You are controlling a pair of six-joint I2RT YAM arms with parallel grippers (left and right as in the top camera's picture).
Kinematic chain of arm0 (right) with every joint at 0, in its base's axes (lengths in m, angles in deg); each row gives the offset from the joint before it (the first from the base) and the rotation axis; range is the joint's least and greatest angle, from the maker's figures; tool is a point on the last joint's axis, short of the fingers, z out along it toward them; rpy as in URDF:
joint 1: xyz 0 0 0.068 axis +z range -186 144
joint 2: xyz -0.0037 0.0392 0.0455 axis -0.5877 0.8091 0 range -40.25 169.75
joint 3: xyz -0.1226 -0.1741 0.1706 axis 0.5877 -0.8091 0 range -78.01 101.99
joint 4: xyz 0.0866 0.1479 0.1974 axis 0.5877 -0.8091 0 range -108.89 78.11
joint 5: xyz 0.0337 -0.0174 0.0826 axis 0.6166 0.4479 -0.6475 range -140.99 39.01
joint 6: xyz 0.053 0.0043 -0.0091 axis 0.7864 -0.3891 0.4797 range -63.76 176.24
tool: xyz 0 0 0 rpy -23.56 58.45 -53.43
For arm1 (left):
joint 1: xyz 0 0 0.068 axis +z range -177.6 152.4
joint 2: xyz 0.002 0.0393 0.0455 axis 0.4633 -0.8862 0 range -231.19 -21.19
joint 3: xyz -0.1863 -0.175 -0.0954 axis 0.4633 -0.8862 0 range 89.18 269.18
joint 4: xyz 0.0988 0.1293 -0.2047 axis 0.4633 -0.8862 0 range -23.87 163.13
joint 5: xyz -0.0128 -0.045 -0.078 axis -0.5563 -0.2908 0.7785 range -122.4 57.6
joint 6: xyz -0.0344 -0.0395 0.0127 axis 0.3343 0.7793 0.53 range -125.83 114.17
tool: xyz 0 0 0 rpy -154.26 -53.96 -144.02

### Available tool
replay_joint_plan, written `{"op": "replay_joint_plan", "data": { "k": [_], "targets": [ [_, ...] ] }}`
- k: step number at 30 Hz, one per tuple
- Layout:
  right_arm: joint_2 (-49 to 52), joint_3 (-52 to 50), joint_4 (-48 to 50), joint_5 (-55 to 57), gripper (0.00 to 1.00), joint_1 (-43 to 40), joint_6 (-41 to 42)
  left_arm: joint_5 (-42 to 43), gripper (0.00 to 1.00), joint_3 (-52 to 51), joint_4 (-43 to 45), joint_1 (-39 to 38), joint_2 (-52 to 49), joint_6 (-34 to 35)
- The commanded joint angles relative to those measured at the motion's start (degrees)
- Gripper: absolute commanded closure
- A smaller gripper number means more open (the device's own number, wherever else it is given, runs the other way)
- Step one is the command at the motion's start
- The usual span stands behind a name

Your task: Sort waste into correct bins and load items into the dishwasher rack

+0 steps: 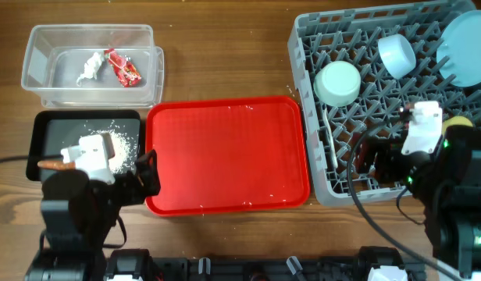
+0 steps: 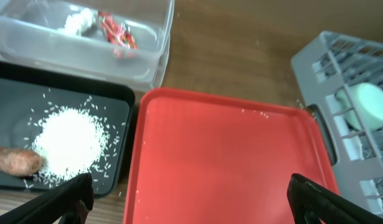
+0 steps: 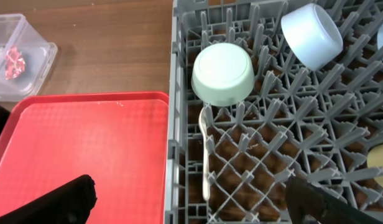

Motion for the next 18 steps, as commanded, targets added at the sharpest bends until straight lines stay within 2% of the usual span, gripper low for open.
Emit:
{"op": "replay_joint_plan", "data": {
  "k": [1, 12, 16, 18],
  "targets": [
    [-0.7, -0.7, -0.2, 1.0, 0.0, -0.1, 0.3, -0.5, 0.0, -0.4, 0.3, 0.2, 3.2, 0.7],
    [6.7, -0.7, -0.1, 3.7, 0.0, -0.1, 0.1, -0.5, 0.0, -0.4, 0.2, 0.2, 3.1, 0.7],
    [1.1, -1.2, 2.4, 5.1, 0.0, -0.1, 0.1, -0.5, 0.0, -0.4, 0.2, 0.2, 3.1, 0.7],
    [-5.6, -5.4, 10.9, 4.9, 0.0, 1.2, 0.0, -0.5, 0.0, -0.4, 0.2, 0.2, 3.1, 0.7]
  ]
}}
